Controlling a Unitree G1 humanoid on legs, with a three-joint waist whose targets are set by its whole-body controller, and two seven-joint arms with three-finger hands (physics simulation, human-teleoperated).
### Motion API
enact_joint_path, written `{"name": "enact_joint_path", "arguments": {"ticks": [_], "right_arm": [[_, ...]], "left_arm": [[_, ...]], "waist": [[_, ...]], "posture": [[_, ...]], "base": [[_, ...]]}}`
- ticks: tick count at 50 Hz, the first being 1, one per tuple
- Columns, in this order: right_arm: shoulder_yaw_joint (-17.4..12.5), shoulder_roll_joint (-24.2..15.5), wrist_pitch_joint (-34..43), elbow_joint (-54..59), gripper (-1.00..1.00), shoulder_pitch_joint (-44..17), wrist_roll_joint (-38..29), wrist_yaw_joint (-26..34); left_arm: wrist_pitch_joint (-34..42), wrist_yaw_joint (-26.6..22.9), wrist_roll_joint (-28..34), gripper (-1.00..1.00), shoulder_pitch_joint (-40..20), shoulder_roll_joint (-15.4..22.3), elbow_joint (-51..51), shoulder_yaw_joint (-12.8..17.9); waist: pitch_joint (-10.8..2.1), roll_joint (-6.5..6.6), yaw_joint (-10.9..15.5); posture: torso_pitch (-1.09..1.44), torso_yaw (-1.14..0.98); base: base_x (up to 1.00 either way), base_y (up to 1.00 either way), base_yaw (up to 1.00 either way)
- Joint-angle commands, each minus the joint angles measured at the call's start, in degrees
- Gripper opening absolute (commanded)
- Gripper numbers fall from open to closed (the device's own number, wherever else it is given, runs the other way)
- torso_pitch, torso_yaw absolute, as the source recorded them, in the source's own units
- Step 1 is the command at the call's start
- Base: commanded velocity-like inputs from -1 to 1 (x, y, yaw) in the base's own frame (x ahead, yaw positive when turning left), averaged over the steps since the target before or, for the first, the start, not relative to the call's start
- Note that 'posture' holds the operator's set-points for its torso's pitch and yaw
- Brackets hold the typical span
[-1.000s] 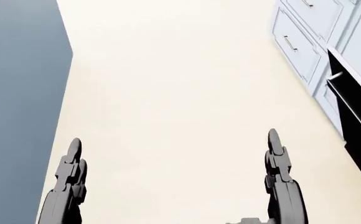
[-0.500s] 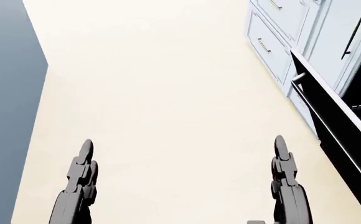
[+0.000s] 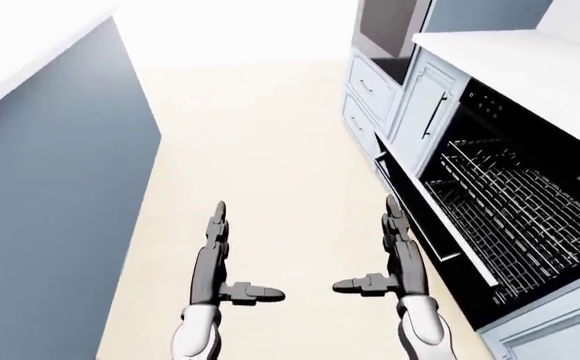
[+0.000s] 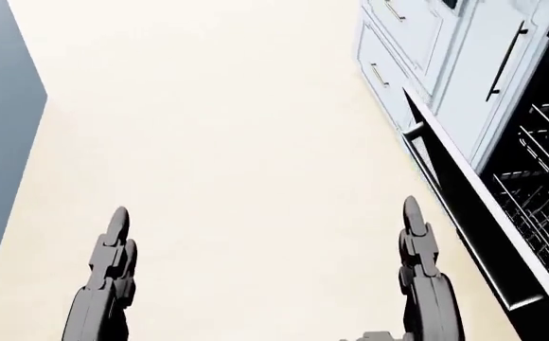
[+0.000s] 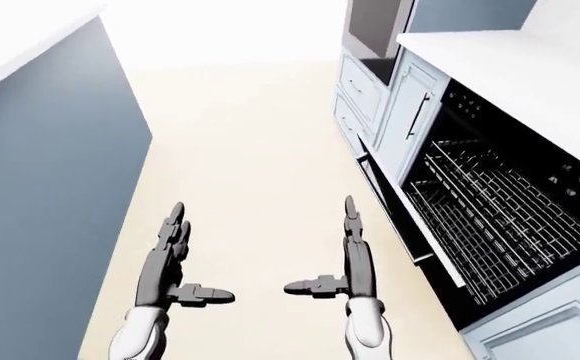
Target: Close the dishwasher door
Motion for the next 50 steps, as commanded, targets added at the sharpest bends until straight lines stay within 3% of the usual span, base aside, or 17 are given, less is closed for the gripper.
{"name": "enact_joint_path", "arguments": {"ticks": [1,2,15,19,20,23,27,29,30,31,32,34,39,41,42,48,50], "right_arm": [[-0.78,-0.43,-1.24,-1.35,1.00,-0.62,-0.05,-0.41],[-0.71,-0.40,-1.21,-1.41,1.00,-0.59,-0.17,-0.45],[-0.85,-0.44,-0.97,-1.73,1.00,-0.66,-0.06,-0.35],[-0.93,-0.49,-1.03,-1.65,1.00,-0.69,0.00,-0.28],[-0.92,-0.48,-0.99,-1.71,1.00,-0.69,-0.04,-0.28],[-0.89,-0.46,-1.06,-1.58,1.00,-0.73,-0.07,-0.27],[-0.52,-0.32,-0.82,-1.91,1.00,-0.59,-0.40,-0.39],[-0.44,-0.30,-0.81,-1.97,1.00,-0.56,-0.39,-0.37],[-0.45,-0.32,-0.75,-2.09,1.00,-0.51,-0.34,-0.33],[-0.48,-0.34,-0.71,-2.29,1.00,-0.36,-0.26,-0.27],[-0.54,-0.37,-0.74,-2.40,1.00,-0.27,-0.18,-0.23],[-0.49,-0.34,-0.88,-2.28,1.00,-0.24,-0.22,-0.28],[-0.47,-0.34,-0.70,-2.50,1.00,-0.24,-0.32,-0.33],[-0.45,-0.34,-0.70,-2.84,1.00,-0.02,-0.32,-0.32],[-0.43,-0.34,-0.66,-3.00,1.00,0.05,-0.36,-0.33],[-0.47,-0.37,-0.58,-2.97,1.00,-0.08,-0.26,-0.23],[-0.41,-0.34,-0.57,-2.97,1.00,-0.08,-0.32,-0.24]], "left_arm": [[-1.44,-0.13,0.02,1.00,-0.69,-0.35,-1.59,-0.69],[-1.39,-0.13,0.02,1.00,-0.63,-0.35,-1.70,-0.71],[-1.13,-0.15,0.04,1.00,-0.44,-0.35,-2.24,-0.89],[-1.13,-0.13,0.08,1.00,-0.44,-0.36,-2.25,-0.95],[-1.03,-0.10,0.03,1.00,-0.45,-0.38,-2.38,-0.90],[-1.04,-0.07,0.05,1.00,-0.54,-0.37,-2.20,-0.90],[-0.99,-0.12,0.01,1.00,-0.44,-0.36,-2.33,-0.97],[-1.03,-0.10,0.06,1.00,-0.36,-0.40,-2.35,-1.07],[-1.06,-0.06,0.16,1.00,-0.34,-0.40,-2.35,-1.13],[-0.76,-0.13,0.03,1.00,-0.16,-0.37,-2.88,-1.08],[-0.64,-0.15,-0.06,1.00,-0.18,-0.34,-3.03,-0.98],[-0.45,-0.22,-0.15,1.00,0.05,-0.31,-3.55,-0.95],[-0.63,-0.23,-0.18,1.00,-0.37,-0.29,-2.88,-0.81],[-0.67,-0.22,-0.13,1.00,-0.28,-0.30,-2.93,-0.86],[-0.64,-0.24,-0.14,1.00,-0.23,-0.31,-3.03,-0.87],[-0.59,-0.23,-0.13,1.00,-0.27,-0.33,-3.05,-0.88],[-0.44,-0.24,-0.15,1.00,-0.12,-0.33,-3.43,-0.90]], "waist": [[-1.55,-2.73,-0.58],[-0.74,0.45,-0.86],[0.49,4.75,-0.36],[0.24,7.54,-0.30],[0.14,5.70,0.41],[-0.60,7.25,0.15],[-0.10,5.26,0.22],[0.02,3.13,0.13],[-0.60,1.08,-0.03],[-1.41,-2.27,-0.58],[-0.74,0.50,-0.92],[-0.25,0.80,-1.37],[0.48,3.90,-0.75],[0.12,3.74,-0.60],[0.82,3.12,-0.72],[-0.44,1.47,-1.52],[-0.25,3.22,-1.31]], "posture": [[0.00,0.00],[0.00,0.00],[0.00,0.00],[0.00,0.00],[0.00,0.00],[0.00,0.00],[0.00,0.00],[0.00,0.00],[0.00,0.00],[0.00,0.00],[0.00,0.00],[0.00,0.00],[0.00,0.00],[0.00,0.00],[0.00,0.00],[0.00,0.00],[0.00,0.00]], "base": [[0.00,-0.54,0.00],[0.00,-0.55,0.00],[0.00,-0.47,0.00],[0.00,-0.49,0.00],[0.00,-0.48,0.00],[0.00,-0.49,0.00],[0.00,-0.49,0.00],[0.00,-0.49,0.00],[0.00,-0.48,0.00],[0.00,-0.48,0.00],[0.00,-0.49,0.00],[0.00,-0.50,0.00],[0.00,-0.46,0.00],[0.00,-0.13,0.00],[0.00,0.00,0.00],[0.00,-0.02,0.00],[0.00,-0.27,0.00]]}}
